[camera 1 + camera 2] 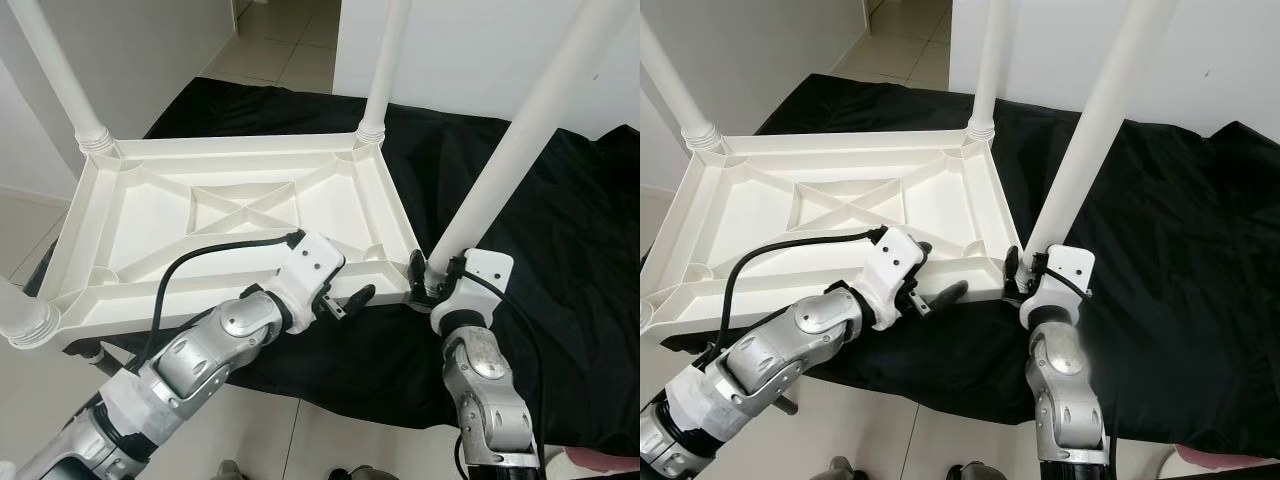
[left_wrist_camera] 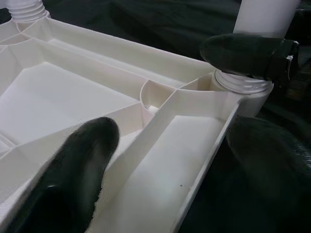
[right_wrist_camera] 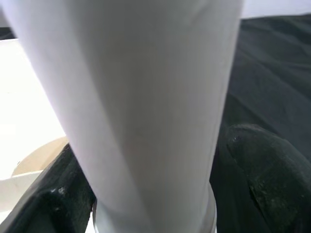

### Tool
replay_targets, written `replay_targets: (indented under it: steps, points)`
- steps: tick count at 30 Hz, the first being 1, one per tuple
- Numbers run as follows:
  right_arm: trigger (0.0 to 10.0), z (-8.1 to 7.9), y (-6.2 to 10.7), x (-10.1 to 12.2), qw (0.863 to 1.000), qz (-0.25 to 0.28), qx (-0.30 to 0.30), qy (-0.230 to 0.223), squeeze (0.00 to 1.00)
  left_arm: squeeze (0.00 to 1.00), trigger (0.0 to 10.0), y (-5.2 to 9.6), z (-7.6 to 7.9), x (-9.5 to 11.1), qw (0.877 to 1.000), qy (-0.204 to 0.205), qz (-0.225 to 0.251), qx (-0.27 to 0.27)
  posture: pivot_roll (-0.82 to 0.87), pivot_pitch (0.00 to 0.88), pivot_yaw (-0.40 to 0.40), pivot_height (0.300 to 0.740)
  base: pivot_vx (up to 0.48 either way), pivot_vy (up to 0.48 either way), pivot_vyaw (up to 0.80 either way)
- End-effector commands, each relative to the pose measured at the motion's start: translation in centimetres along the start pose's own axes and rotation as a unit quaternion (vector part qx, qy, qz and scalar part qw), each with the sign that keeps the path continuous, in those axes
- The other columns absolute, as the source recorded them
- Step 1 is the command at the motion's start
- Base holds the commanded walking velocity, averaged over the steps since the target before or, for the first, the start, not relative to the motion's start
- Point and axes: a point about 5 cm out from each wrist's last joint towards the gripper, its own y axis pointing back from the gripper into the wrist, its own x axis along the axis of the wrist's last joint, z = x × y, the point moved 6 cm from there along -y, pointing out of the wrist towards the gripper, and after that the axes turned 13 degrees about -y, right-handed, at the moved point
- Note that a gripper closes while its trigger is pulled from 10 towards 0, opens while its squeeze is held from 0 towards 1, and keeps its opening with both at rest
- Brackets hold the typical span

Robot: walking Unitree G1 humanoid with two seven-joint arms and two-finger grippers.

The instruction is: Building children table

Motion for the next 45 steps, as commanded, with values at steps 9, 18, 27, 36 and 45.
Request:
replay_targets:
  steps: [9,18,27,36,45]
  points:
    - [10.0,-0.1,-0.1,0.2,0.994,-0.002,0.109,0.03,0.0,0.0,0.0,0.8,4.0,1.4,0.984,0.0,0.048,-0.172,-0.04,0.11,-0.011,0.74,0.0,0.0,0.0]
    - [10.0,-0.6,0.2,0.5,0.975,-0.01,0.212,0.06,0.0,0.0,10.0,0.8,4.9,0.7,0.981,-0.02,0.027,-0.189,-0.03,0.107,-0.017,0.74,0.0,0.0,0.0]
    - [10.0,-0.2,-0.3,0.7,0.959,-0.021,0.267,0.087,0.0,0.0,10.0,0.7,5.3,0.3,0.982,-0.015,0.008,-0.186,-0.02,0.103,-0.022,0.74,0.0,0.0,0.0]
    - [8.3,-0.3,-1.0,-0.4,0.941,-0.047,0.315,0.118,0.0,0.0,10.0,-0.2,4.4,0.3,0.99,0.006,0.008,-0.143,-0.02,0.093,-0.031,0.74,0.0,0.0,0.0]
    - [0.0,0.2,-1.3,-0.7,0.939,-0.047,0.32,0.118,0.0,0.0,10.0,-0.5,4.3,0.5,0.992,-0.005,0.009,-0.127,-0.04,0.088,-0.044,0.74,0.0,0.0,0.0]
